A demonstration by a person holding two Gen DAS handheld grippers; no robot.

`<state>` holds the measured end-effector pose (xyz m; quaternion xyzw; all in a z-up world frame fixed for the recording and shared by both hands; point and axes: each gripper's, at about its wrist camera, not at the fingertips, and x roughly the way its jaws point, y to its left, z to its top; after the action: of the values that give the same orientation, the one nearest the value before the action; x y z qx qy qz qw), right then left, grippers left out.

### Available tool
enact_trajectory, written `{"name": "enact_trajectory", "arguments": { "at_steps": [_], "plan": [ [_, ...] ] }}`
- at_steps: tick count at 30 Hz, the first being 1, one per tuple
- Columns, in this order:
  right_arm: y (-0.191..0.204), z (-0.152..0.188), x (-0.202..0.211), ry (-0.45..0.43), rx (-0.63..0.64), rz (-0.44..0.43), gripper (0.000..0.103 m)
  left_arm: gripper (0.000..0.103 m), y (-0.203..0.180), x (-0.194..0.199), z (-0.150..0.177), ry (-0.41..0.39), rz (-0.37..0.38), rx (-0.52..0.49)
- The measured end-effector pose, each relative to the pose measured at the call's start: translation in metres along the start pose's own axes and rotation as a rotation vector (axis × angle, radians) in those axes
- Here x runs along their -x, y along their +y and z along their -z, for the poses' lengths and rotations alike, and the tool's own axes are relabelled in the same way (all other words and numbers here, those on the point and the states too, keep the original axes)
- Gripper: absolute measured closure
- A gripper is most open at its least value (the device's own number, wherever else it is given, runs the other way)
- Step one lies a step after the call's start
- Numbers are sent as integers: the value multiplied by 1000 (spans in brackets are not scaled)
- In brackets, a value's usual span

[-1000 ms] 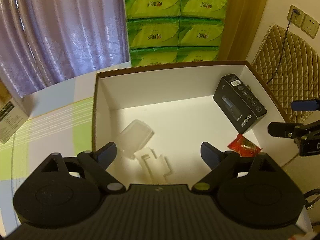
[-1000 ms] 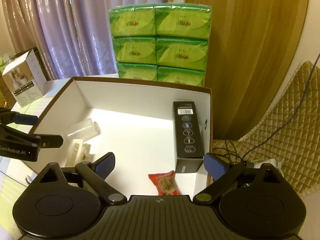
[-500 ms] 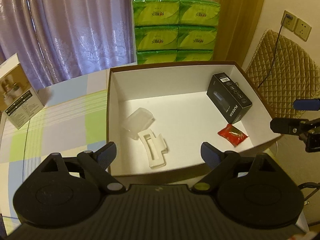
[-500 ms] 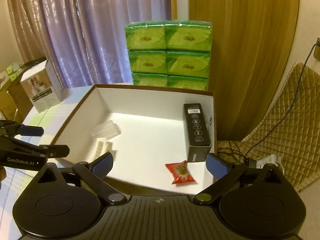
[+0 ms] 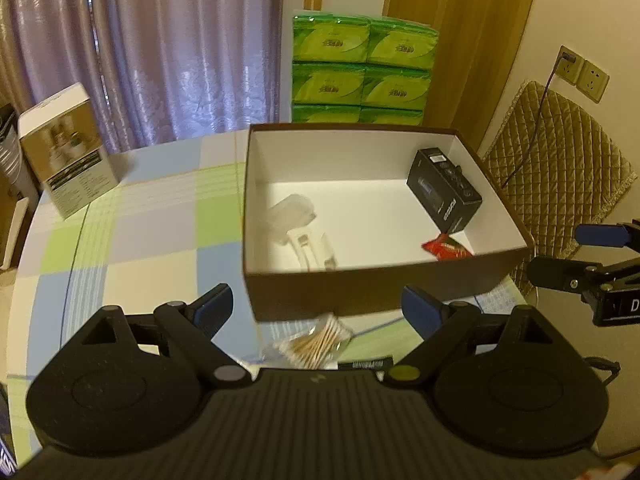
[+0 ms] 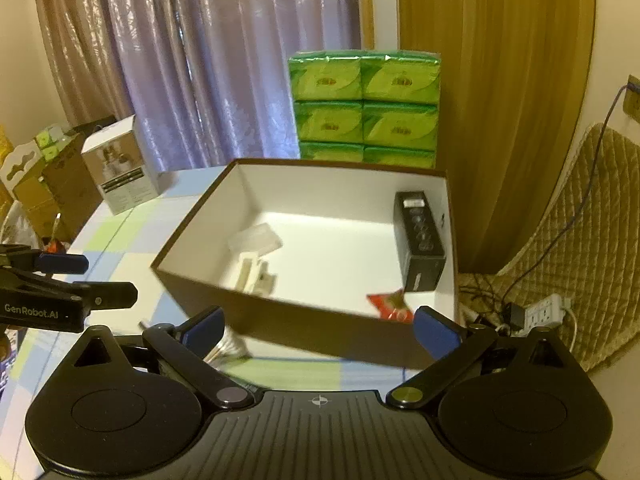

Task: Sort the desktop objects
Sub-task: 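Withdraw both tools from the box toward the loose toiletries on the table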

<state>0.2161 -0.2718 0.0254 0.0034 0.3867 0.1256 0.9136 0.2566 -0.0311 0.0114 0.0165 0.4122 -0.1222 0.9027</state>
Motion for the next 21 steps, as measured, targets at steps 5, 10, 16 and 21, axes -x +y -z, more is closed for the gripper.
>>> {"name": "enact_trajectory", "arguments": {
  "at_steps": [5,10,16,21],
  "plan": [
    [14,20,8,12,27,-5,4,14,5,19,25,10,-18,8],
    [21,35,13,26,15,-24,4,14,11,31,48,29,-32,39],
    [30,50,12,39,15,-29,4,14,20,37,71,61,-62,71],
    [38,65,7,69,22,-46,4,14,27,37,87,96,-59,107]
  ]
}}
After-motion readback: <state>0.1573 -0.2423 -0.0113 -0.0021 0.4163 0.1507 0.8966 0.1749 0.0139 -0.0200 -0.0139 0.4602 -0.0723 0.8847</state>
